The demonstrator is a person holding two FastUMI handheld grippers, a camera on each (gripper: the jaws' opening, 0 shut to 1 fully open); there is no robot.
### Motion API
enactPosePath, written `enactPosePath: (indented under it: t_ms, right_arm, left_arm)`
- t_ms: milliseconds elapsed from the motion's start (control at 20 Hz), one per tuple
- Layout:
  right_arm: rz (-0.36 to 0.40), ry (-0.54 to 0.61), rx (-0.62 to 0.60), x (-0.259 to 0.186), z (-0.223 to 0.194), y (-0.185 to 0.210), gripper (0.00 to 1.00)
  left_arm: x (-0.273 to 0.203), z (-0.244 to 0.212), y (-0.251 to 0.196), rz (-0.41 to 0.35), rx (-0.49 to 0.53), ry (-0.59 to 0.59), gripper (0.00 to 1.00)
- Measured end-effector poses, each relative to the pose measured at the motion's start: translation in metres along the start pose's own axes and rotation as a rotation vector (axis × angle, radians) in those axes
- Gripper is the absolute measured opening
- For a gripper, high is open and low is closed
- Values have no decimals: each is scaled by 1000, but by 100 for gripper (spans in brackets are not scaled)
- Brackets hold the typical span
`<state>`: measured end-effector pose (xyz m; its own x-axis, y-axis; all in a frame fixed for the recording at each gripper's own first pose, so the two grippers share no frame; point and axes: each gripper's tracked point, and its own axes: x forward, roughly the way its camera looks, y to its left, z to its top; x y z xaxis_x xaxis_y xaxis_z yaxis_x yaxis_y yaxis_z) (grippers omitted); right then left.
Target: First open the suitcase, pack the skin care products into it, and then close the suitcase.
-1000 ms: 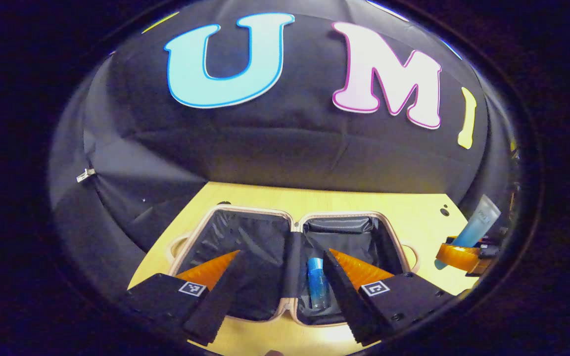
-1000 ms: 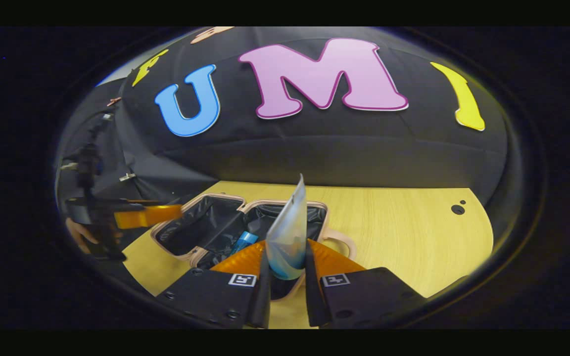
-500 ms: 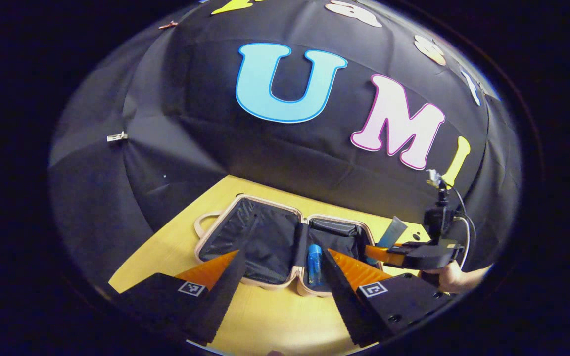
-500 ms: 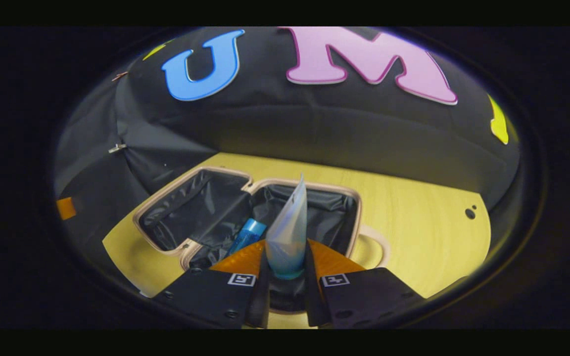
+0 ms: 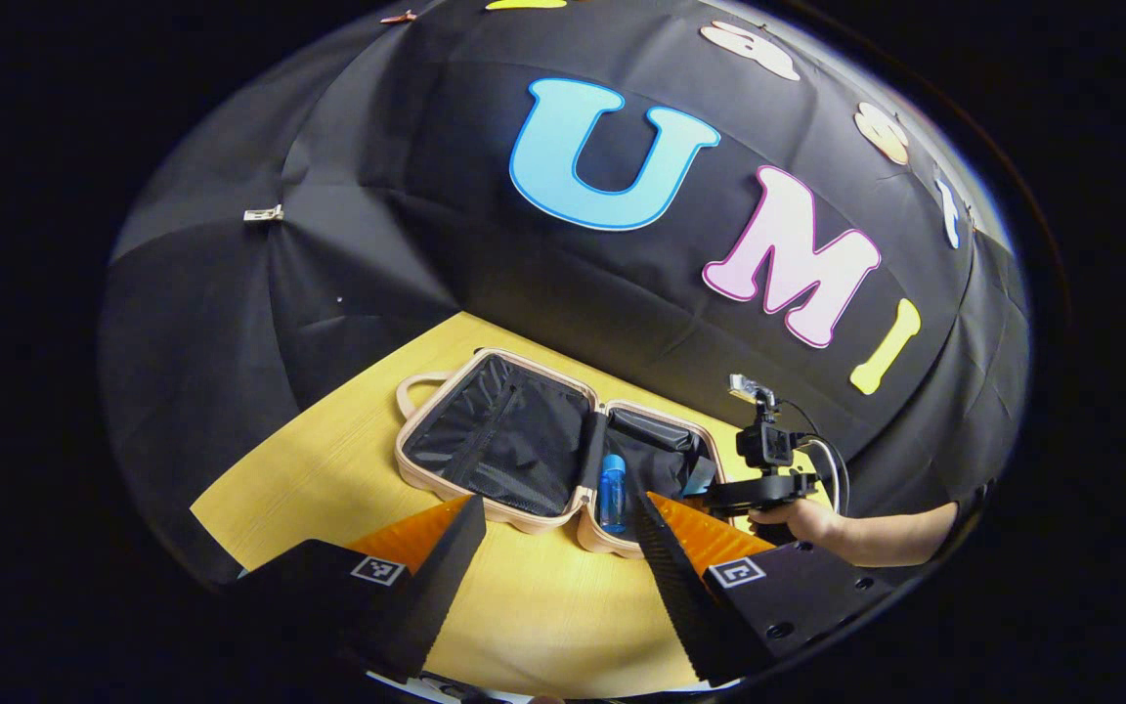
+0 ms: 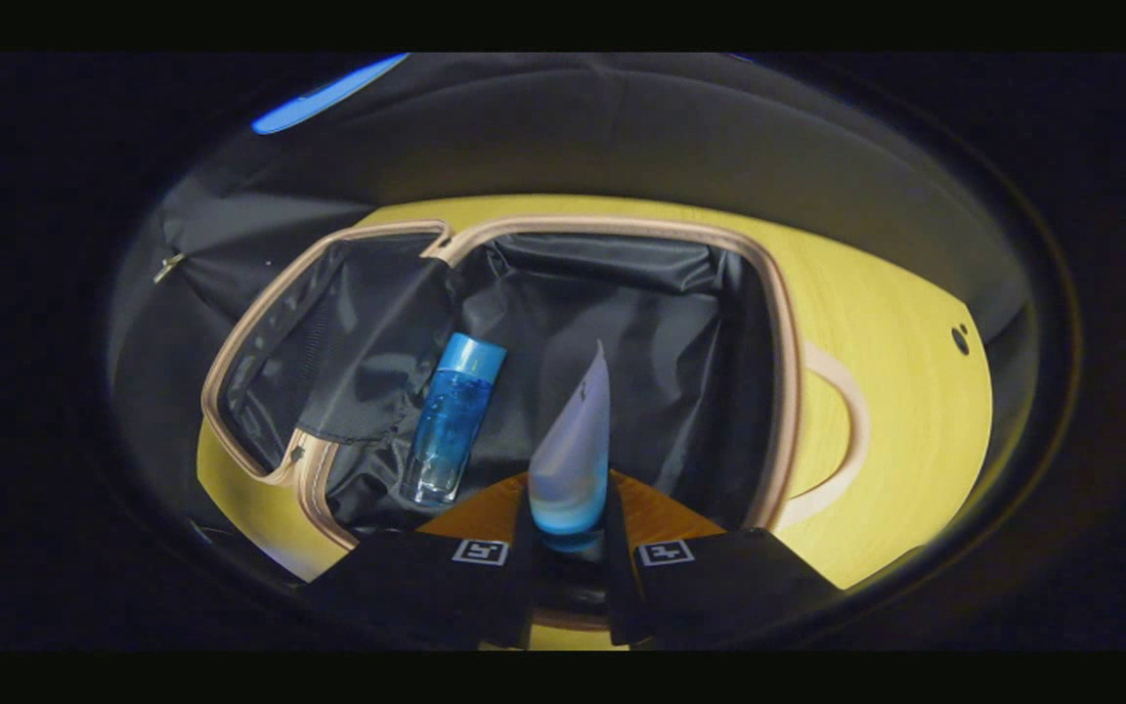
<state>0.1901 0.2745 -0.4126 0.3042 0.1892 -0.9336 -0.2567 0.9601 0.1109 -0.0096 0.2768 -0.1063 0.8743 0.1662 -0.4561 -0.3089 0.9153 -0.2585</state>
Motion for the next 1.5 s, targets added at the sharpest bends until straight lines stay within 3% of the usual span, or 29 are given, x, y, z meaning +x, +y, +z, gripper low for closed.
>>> enactPosePath:
  t_ms: [50, 100, 200, 250, 300, 350, 400, 600, 700, 850, 900, 1000, 1300, 1350, 1400, 1450, 1500]
  right_arm:
    - [-16, 13, 19, 5, -1, -3, 27]
    - [-21, 18, 48, 5, 0, -4, 36]
    - [-30, 26, 93, 13, 0, -4, 31]
    - [-34, 31, 102, 13, -2, -5, 39]
    - [-35, 22, 105, 11, 1, -4, 33]
    - [-41, 10, 92, 10, 3, -5, 41]
    - [-38, -3, 86, 5, 5, -4, 41]
    - [-16, -109, 38, -28, 15, 0, 100]
    - [-3, -182, 50, -52, 19, -1, 100]
    - [29, -284, 68, -89, 16, -1, 87]
    - [36, -319, 68, -102, 17, -2, 96]
    - [47, -350, 70, -124, 12, -8, 95]
    - [10, -447, 107, -178, 0, -44, 96]
    - [31, -452, 112, -185, -8, -43, 87]
    - [25, -453, 105, -189, -17, -45, 87]
    - [3, -446, 96, -191, -27, -53, 88]
    - [-11, -439, 90, -193, -37, -58, 96]
  left_arm:
    - [-1, -1, 4, 9, 10, 2, 96]
    - [-3, -1, 5, 16, 16, 7, 96]
    - [-6, -2, 8, 18, 3, 12, 97]
    - [-7, -3, 9, 17, -10, 15, 97]
    - [-6, -5, 11, 21, -24, 17, 97]
    - [-5, -5, 15, 28, -36, 19, 97]
    - [-4, -6, 19, 37, -43, 20, 96]
    - [5, 4, 62, 129, 15, 17, 96]
    - [18, 17, 88, 180, 56, 0, 97]
    - [44, 43, 124, 215, 50, -21, 97]
    - [53, 49, 142, 251, 40, -21, 96]
    - [75, 61, 176, 308, -2, -24, 96]
    - [166, 66, 227, 253, -177, 32, 96]
    - [186, 63, 233, 231, -213, 49, 95]
    - [205, 61, 234, 198, -271, 73, 95]
    - [220, 59, 232, 165, -334, 90, 95]
    - [236, 54, 235, 150, -411, 110, 95]
